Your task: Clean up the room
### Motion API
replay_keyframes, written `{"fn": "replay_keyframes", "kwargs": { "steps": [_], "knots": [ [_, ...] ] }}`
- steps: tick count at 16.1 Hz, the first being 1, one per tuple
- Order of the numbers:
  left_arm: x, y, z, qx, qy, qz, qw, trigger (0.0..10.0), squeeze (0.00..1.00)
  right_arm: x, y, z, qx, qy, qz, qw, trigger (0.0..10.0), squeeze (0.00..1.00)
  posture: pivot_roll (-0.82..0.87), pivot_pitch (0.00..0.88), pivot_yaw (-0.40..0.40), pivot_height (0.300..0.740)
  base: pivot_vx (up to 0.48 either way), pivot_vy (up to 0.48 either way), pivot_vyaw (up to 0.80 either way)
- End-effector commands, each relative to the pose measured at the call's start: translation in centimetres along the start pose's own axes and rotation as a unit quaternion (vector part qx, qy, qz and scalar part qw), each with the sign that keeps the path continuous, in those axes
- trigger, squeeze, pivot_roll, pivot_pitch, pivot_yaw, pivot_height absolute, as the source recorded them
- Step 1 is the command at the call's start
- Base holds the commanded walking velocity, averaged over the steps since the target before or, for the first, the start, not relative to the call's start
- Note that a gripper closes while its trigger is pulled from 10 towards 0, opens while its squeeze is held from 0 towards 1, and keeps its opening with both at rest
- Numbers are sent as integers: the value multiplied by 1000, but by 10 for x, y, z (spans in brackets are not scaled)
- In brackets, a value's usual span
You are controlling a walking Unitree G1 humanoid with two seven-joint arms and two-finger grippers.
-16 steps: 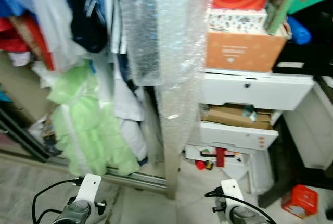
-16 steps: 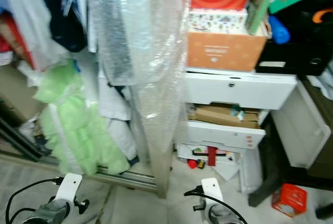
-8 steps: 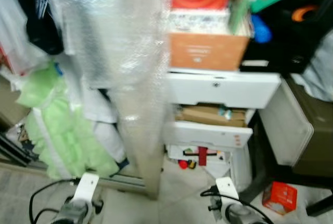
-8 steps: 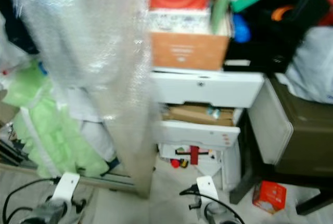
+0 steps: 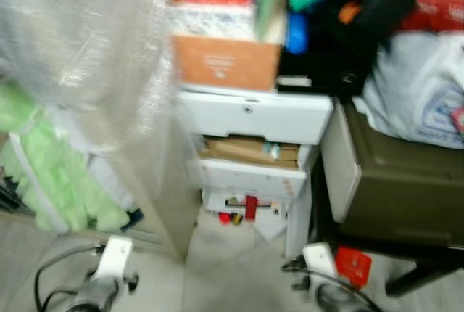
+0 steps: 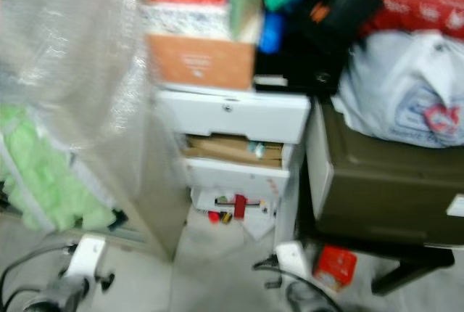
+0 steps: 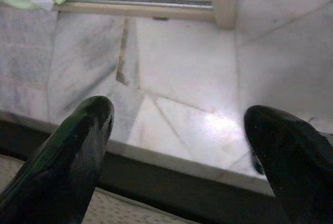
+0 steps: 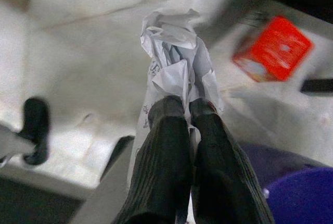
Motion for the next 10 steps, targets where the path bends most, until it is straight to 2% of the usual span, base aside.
{"fn": "replay_keyframes", "kwargs": {
  "steps": [1,2,3,4,5,6,8,10],
  "knots": [
    [9,4,-1,-7,19,-14,1000,10000,0,-1,4,0,-12,-9,19,1000,10000,0,19,0,65,740,0,0,0],
    [28,12,-3,-29,42,-28,998,10000,0,-2,6,0,-26,-19,39,999,10000,0,15,0,67,740,0,0,0],
    [39,16,-5,-43,55,-38,997,10000,0,-3,7,0,-33,-26,45,998,10000,0,14,0,67,740,0,0,0],
    [44,25,-6,-64,58,-51,995,10000,0,-29,15,-1,-52,-44,55,996,10000,0,15,0,66,740,0,0,0],
    [48,44,-8,-99,57,-65,991,10000,0,-75,38,-6,-88,-74,65,991,10000,0,17,0,64,740,0,0,0],
    [52,67,-11,-140,62,-75,985,10000,0,-94,62,-11,-126,-91,58,986,10000,0,18,0,64,740,0,0,0],
    [55,107,-21,-215,68,-101,969,10000,0,-106,100,-19,-191,-113,53,974,10000,0,7,0,65,740,0,0,0],
    [42,135,-34,-290,53,-105,950,10000,0,-108,133,-33,-257,-124,43,957,10000,0,4,0,61,740,0,0,0]
  ]
}}
Point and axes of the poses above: a point about 5 cm out from each wrist's last joint towards the gripper, its own z axis pointing out of the wrist towards the gripper, its own y axis along the axis of the wrist's last joint, x = y × z, the point moved 1 cm from there along z, pointing out of the wrist towards the gripper, and after that the axes turned 15 degrees about -z, right-handed, at the moved point
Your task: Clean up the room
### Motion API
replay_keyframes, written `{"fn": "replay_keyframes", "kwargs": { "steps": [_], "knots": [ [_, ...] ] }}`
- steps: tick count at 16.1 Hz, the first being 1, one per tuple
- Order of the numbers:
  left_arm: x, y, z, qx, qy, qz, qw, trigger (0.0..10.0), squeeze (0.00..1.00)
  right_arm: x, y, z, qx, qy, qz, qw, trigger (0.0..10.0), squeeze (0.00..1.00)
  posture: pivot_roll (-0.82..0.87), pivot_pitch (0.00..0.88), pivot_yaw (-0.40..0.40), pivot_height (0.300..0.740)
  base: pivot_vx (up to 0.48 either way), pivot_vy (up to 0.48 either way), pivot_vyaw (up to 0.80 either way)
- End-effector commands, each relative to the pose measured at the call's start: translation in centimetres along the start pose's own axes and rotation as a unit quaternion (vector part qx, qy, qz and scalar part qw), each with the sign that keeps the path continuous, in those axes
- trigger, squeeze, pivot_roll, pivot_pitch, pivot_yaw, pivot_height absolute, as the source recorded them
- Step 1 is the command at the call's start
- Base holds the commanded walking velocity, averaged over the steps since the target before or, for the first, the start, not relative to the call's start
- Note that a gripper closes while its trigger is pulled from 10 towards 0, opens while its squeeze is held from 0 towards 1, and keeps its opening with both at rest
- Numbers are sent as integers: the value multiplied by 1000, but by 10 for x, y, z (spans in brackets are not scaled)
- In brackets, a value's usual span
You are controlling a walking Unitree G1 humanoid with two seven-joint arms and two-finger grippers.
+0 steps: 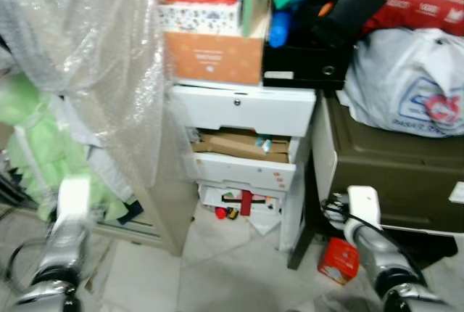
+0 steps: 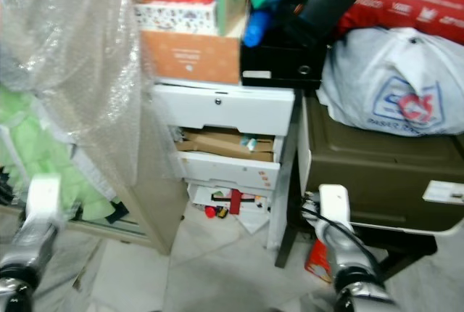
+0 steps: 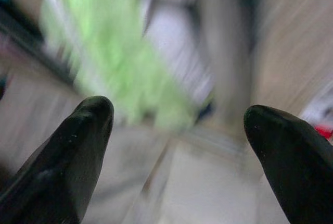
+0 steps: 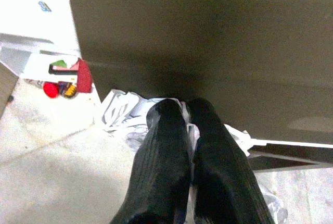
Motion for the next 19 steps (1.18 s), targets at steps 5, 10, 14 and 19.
{"fn": "replay_keyframes", "kwargs": {
  "steps": [5,10,14,19],
  "knots": [
    [-8,-6,-32,-6,1,-9,1000,10000,0,32,36,-35,-28,100,66,992,10000,0,-8,0,52,740,0,0,0],
    [-28,5,-78,-3,-40,11,999,10000,0,52,30,-110,22,248,42,968,10000,0,-21,0,64,740,0,0,0],
    [-57,20,-108,-40,-119,34,992,10000,0,43,62,-125,-82,204,-45,975,10000,0,-24,0,59,740,0,0,0],
    [-96,68,-134,-219,-238,23,946,10000,0,21,108,-135,-253,25,-97,962,10000,0,-31,0,43,740,0,0,0]
  ]
}}
Point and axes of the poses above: a point about 5 cm out from each wrist's last joint towards the gripper, its own z axis pointing out of the wrist towards the gripper, its own y axis along the axis of the wrist's last joint, x = y × z, the point moved 1 cm from there along z, pointing out of the wrist towards the gripper, and after that the axes turned 15 degrees about -z, right-handed, at the moved point
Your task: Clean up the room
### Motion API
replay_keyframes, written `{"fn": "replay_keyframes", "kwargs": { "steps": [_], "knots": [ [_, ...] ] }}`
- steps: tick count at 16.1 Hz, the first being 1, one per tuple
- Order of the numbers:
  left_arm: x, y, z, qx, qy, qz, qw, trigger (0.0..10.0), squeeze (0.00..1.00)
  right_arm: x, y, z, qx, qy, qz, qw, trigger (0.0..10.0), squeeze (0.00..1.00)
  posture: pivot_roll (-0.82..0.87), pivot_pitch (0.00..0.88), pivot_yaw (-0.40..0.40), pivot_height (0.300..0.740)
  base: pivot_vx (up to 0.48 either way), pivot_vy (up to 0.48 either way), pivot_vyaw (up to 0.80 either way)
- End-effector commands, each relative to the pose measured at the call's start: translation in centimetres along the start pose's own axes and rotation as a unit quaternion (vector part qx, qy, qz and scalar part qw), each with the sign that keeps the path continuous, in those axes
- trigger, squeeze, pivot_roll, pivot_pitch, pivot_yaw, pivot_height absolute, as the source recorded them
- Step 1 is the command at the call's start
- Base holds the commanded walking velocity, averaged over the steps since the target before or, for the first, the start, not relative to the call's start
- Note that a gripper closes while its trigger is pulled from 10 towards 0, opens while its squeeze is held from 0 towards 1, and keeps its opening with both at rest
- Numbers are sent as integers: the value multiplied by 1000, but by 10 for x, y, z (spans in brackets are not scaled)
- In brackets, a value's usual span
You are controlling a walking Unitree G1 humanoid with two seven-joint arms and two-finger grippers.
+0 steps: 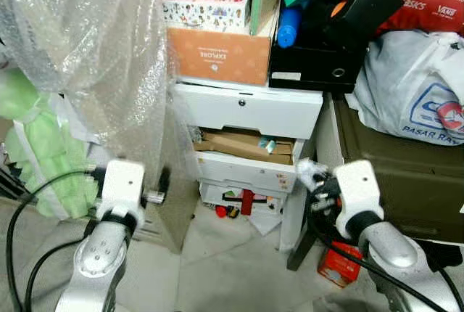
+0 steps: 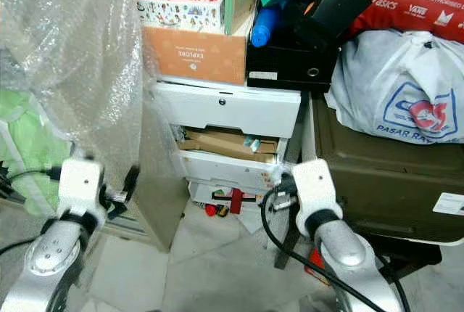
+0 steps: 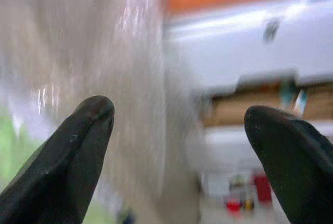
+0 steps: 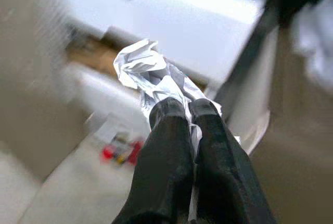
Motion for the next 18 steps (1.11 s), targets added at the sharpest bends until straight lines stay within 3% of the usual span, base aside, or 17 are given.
{"fn": "replay_keyframes", "kwargs": {
  "steps": [1,2,3,6,8,11,13,14,18],
  "knots": [
    [-2,6,0,-23,-8,9,1000,10000,0,-5,4,1,-17,-23,-10,1000,10000,0,-31,0,43,740,0,0,0],
    [-4,9,8,-64,-10,3,998,10000,0,-9,7,9,-62,-93,-1,994,10000,0,-41,0,51,740,0,0,0],
    [-2,6,13,-73,0,-16,997,10000,0,-7,5,15,-64,-113,17,991,10000,0,-38,0,58,740,0,0,0],
    [7,5,24,-76,15,-54,996,10000,0,-5,10,29,-66,-139,39,987,10000,0,-30,0,69,740,0,0,0],
    [9,1,21,-75,8,-55,996,10000,0,-2,7,32,-68,-141,74,985,10000,0,-28,0,73,740,0,0,0],
    [21,-25,17,-53,28,-60,996,10000,0,10,-9,37,-66,-140,97,983,10000,0,-18,0,88,740,0,0,0],
    [24,-31,19,-49,30,-71,996,10000,0,13,-17,41,-59,-151,95,982,10000,0,-17,0,92,740,0,0,0],
    [24,-32,21,-46,28,-84,995,10000,0,14,-15,43,-63,-147,46,986,10000,0,-19,0,92,740,0,0,544],
    [13,-23,29,-61,17,-82,995,10000,0,13,-13,45,-80,-138,53,986,10000,0,-15,0,69,740,0,0,800]
  ]
}}
Point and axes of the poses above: a point about 5 cm out from each wrist's last joint towards the gripper, its own z axis pointing out of the wrist towards the gripper, its own y axis along the axis of the wrist's last joint, x = y × z, the point moved 1 cm from there along z, pointing out of the wrist towards the gripper, and after that the axes turned 15 degrees about -z, right-handed, at the moved point
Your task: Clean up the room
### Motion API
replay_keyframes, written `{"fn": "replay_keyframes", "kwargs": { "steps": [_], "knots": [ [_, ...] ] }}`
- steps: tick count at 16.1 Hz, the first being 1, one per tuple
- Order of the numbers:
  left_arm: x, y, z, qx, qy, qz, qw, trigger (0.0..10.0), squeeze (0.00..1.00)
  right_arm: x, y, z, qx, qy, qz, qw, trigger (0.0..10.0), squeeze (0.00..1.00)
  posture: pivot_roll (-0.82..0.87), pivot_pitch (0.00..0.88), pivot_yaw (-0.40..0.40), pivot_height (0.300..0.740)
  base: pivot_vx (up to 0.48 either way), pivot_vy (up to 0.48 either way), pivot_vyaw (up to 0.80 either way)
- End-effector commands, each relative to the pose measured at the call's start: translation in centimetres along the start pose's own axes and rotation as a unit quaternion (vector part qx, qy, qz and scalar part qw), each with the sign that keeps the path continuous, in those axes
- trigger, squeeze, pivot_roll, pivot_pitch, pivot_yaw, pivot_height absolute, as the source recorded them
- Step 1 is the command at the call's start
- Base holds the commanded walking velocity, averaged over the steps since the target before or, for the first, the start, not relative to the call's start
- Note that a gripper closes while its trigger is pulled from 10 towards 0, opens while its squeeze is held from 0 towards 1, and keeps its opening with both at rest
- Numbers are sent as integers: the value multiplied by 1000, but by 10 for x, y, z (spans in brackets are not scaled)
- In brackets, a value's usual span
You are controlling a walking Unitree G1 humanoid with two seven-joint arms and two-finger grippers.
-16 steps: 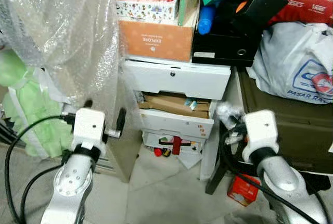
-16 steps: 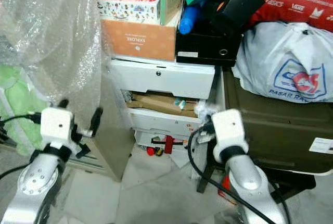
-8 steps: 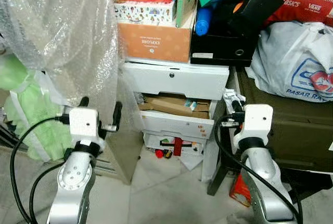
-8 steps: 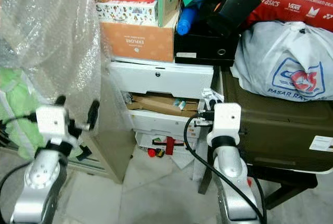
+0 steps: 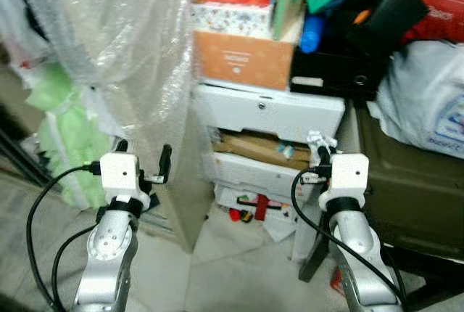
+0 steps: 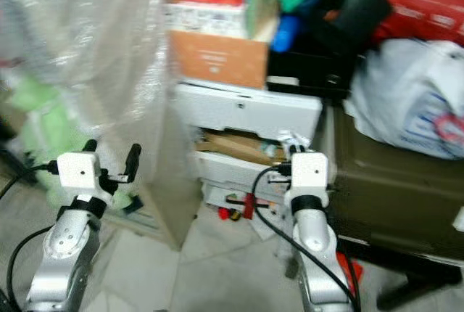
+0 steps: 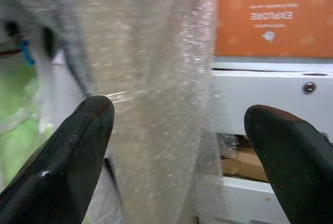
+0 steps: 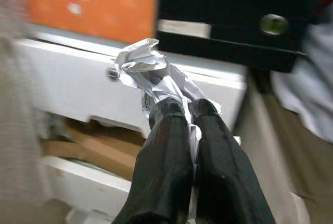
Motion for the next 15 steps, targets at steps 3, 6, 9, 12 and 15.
{"fn": "replay_keyframes", "kwargs": {
  "steps": [3,6,9,12,15],
  "knots": [
    [-5,10,4,-9,-3,12,1000,10000,0,-6,10,8,-18,-1,1,1000,10000,0,-17,0,55,740,0,0,800],
    [-4,5,4,3,2,46,999,10000,0,-2,13,9,-25,4,4,1000,10000,0,-14,0,50,740,0,0,800],
    [-1,1,6,24,9,21,999,10000,0,-2,14,10,-27,6,11,1000,10000,0,-14,0,51,740,0,0,533],
    [-10,2,5,33,-27,17,999,10000,0,-3,15,8,-29,-1,22,999,10000,0,-21,0,60,740,0,0,0],
    [-14,1,5,37,-44,14,998,10000,0,-3,12,7,-14,-3,35,999,10000,0,-22,0,62,740,0,0,-533]
  ]
}}
Point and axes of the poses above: a point about 5 cm out from each wrist's last joint towards the gripper, its own z axis pointing out of the wrist towards the gripper, its own y axis along the axis of the wrist's last joint, x = y × z, the point moved 1 cm from there along z, pointing out of the wrist towards the gripper, and after that the axes turned 15 degrees about -z, right-handed, at the moved point
